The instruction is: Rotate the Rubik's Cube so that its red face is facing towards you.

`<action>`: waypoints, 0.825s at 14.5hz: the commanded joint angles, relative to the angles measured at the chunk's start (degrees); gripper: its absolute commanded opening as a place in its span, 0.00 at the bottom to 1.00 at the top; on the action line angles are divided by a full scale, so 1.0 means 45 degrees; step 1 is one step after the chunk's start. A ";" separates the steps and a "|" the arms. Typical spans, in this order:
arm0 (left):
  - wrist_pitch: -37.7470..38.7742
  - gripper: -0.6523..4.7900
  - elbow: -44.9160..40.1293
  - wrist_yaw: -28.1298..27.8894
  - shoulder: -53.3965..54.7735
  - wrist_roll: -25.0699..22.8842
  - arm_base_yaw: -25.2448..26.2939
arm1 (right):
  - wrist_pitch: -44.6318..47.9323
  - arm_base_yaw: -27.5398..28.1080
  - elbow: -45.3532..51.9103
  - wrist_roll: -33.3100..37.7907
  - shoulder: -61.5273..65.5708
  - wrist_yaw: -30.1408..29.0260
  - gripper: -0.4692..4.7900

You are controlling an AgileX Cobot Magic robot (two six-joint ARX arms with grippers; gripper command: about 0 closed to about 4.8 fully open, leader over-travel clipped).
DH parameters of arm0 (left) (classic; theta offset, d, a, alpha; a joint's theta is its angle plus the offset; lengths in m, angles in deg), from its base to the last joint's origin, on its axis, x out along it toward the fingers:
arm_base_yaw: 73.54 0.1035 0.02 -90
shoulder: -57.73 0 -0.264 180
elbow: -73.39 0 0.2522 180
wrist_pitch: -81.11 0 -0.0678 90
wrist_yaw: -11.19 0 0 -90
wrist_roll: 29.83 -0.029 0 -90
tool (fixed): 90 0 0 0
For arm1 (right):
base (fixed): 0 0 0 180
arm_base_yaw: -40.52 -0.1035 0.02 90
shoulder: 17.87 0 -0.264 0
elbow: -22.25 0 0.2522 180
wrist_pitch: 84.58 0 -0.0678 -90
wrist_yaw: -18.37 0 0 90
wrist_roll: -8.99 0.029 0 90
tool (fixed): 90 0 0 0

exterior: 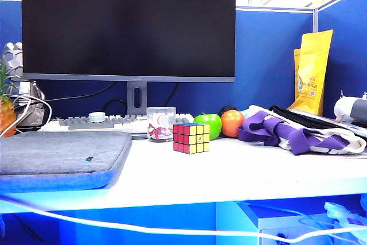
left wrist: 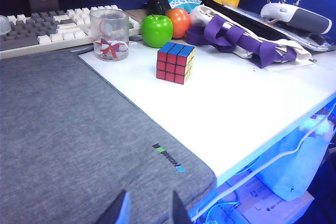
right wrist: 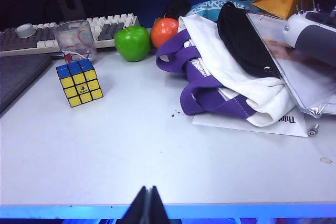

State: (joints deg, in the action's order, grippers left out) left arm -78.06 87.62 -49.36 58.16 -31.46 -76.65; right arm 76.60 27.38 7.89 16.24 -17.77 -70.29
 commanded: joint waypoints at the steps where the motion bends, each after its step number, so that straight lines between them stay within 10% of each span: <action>1: -0.0010 0.33 0.0034 -0.0068 -0.0010 0.0029 0.0024 | 0.0131 0.0000 0.0117 -0.0005 0.0005 -0.0005 0.11; 5: -0.0010 0.32 0.0034 -0.0068 -0.0010 0.0029 0.0024 | 0.0126 0.0000 0.0117 -0.0005 0.0005 -0.0005 0.11; 8: -0.0078 0.14 0.0034 -0.0068 -0.0010 0.0262 0.0024 | 0.0131 0.0000 0.0117 0.0000 0.0005 -0.0010 0.11; 12: -0.2633 0.16 0.0049 -0.0869 -0.0010 0.2841 0.0024 | 0.0549 -0.0010 0.0117 0.0291 0.0005 -0.0355 0.11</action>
State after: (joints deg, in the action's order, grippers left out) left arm -85.03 87.60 -53.07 58.16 -21.64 -76.63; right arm 76.93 27.38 7.89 16.46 -17.77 -70.35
